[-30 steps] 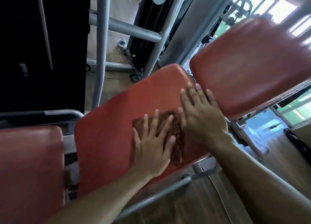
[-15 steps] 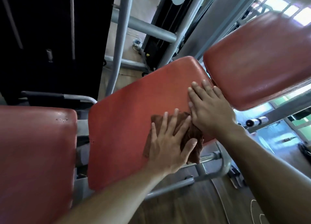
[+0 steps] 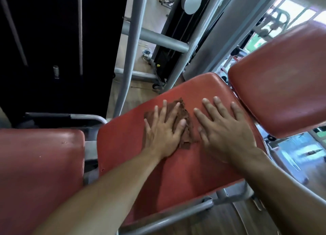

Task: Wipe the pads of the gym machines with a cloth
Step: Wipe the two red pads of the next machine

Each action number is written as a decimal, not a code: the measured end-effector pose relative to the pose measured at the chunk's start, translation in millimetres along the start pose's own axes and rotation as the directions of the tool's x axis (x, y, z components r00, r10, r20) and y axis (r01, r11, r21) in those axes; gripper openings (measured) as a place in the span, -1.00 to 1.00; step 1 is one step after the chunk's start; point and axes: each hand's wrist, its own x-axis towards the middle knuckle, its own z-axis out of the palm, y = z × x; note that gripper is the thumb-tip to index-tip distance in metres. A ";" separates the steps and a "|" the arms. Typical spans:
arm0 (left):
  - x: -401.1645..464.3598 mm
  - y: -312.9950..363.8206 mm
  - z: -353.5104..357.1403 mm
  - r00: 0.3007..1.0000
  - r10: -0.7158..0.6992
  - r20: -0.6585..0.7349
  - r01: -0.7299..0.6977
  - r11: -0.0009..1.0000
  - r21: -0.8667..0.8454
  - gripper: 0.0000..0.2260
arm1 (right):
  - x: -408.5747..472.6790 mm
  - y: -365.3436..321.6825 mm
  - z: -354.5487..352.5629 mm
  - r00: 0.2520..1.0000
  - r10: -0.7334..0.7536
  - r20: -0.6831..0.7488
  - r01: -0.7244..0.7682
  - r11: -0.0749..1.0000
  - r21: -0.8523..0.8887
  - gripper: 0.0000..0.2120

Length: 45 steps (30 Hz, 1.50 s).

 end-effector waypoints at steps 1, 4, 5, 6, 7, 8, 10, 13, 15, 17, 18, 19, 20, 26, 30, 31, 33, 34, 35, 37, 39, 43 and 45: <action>6.7 -2.3 0.2 1.000 0.000 -0.006 0.000 1.000 0.001 -0.45 | 5.6 -5.0 1.4 1.000 -0.006 0.007 0.006 1.000 -0.009 -0.46; 14.1 -9.6 2.0 0.998 0.056 -0.019 -0.056 0.998 0.018 -0.45 | 20.0 -21.2 5.3 1.000 0.013 -0.001 -0.013 0.999 -0.039 -0.47; 23.4 -15.0 0.7 0.998 0.060 -0.020 -0.060 0.998 0.010 -0.45 | 23.2 -25.5 8.3 1.000 0.018 0.005 -0.017 0.998 -0.061 -0.47; 35.8 -20.2 -3.2 0.998 0.055 -0.024 -0.054 0.999 0.006 -0.45 | 23.8 -28.1 9.2 1.000 0.019 0.012 -0.018 0.997 -0.079 -0.46; 52.1 -26.1 -8.3 0.999 0.037 -0.020 -0.037 0.999 0.003 -0.43 | 25.2 -29.5 10.3 1.000 0.022 0.016 -0.020 0.996 -0.089 -0.45; 69.7 -30.9 -14.3 1.000 0.016 -0.001 -0.016 1.000 -0.004 -0.40 | 26.6 -29.8 11.3 0.999 0.030 0.016 -0.028 0.995 -0.094 -0.44; 88.1 -36.4 -19.6 1.000 -0.010 0.022 0.010 1.000 -0.008 -0.35 | 27.8 -30.3 12.6 0.999 0.030 0.027 -0.027 0.994 -0.103 -0.43; 64.0 -35.9 -10.6 1.000 0.000 -0.011 0.000 1.000 -0.011 -0.39 | 29.2 -30.8 12.4 0.998 0.034 0.054 -0.028 0.992 -0.120 -0.43; 30.9 -40.1 -5.3 1.000 -0.004 -0.018 0.003 1.000 -0.022 -0.44 | 29.1 -30.9 11.4 0.997 0.036 0.066 -0.028 0.992 -0.125 -0.42; -4.8 -46.1 -0.6 1.000 0.001 0.006 -0.001 1.000 -0.013 -0.47 | 30.5 -31.8 8.7 0.997 0.042 0.069 -0.033 0.992 -0.119 -0.43; -24.1 -45.4 2.0 1.000 0.010 0.021 -0.010 1.000 0.000 -0.47 | 30.4 -32.5 7.8 0.996 0.047 0.076 -0.038 0.992 -0.118 -0.43; -42.8 -41.7 4.8 0.999 0.021 0.029 -0.022 1.000 0.011 -0.48 | 30.1 -33.3 7.1 0.995 0.051 0.082 -0.041 0.992 -0.120 -0.43; -58.4 -35.4 8.5 0.999 0.030 0.035 -0.031 0.999 0.017 -0.47 | 30.2 -33.6 6.9 0.995 0.051 0.087 -0.039 0.991 -0.126 -0.43; -98.1 1.7 19.8 0.998 0.004 0.055 -0.004 1.000 0.005 -0.47 | 27.7 -36.9 4.3 0.993 0.052 0.105 -0.042 0.994 -0.098 -0.43; -140.0 -4.1 31.0 0.994 0.097 0.046 -0.101 0.991 0.083 -0.44 | 3.9 -53.9 7.4 0.996 0.037 0.078 -0.034 0.999 -0.041 -0.44; -145.3 -7.3 32.6 0.994 0.093 0.054 -0.098 0.991 0.087 -0.43 | -1.9 -57.7 9.6 0.997 0.018 0.078 -0.015 0.999 -0.039 -0.45; -150.2 -9.5 32.0 0.992 0.092 0.082 -0.098 0.992 0.083 -0.41 | -8.0 -59.2 10.9 0.997 0.016 0.071 -0.014 0.999 -0.029 -0.46; -149.7 -11.1 30.2 0.991 0.101 0.090 -0.108 0.991 0.080 -0.41 | -7.7 -59.0 9.8 0.997 0.030 0.065 -0.029 0.999 -0.016 -0.46; -147.9 -13.0 28.5 0.989 0.114 0.092 -0.121 0.990 0.072 -0.40 | -6.9 -58.8 8.7 0.997 0.043 0.061 -0.043 0.999 -0.003 -0.46; -141.5 -18.3 26.6 0.988 0.123 0.089 -0.127 0.991 0.050 -0.41 | -7.1 -59.8 8.6 0.997 0.053 0.052 -0.055 0.998 0.020 -0.47; -126.6 -25.6 23.8 0.992 0.100 0.079 -0.103 0.994 0.023 -0.43 | -9.7 -61.2 10.2 0.997 0.060 0.044 -0.060 0.998 0.011 -0.48; -67.0 -47.6 10.9 0.999 0.020 0.045 -0.020 1.000 0.003 -0.47 | -7.7 -65.4 13.8 0.997 0.054 0.063 -0.051 0.997 -0.050 -0.47; -33.6 -58.7 2.6 1.000 0.007 0.024 -0.007 1.000 0.004 -0.45 | -5.1 -67.6 16.0 0.996 0.061 0.070 -0.056 0.996 -0.071 -0.46</action>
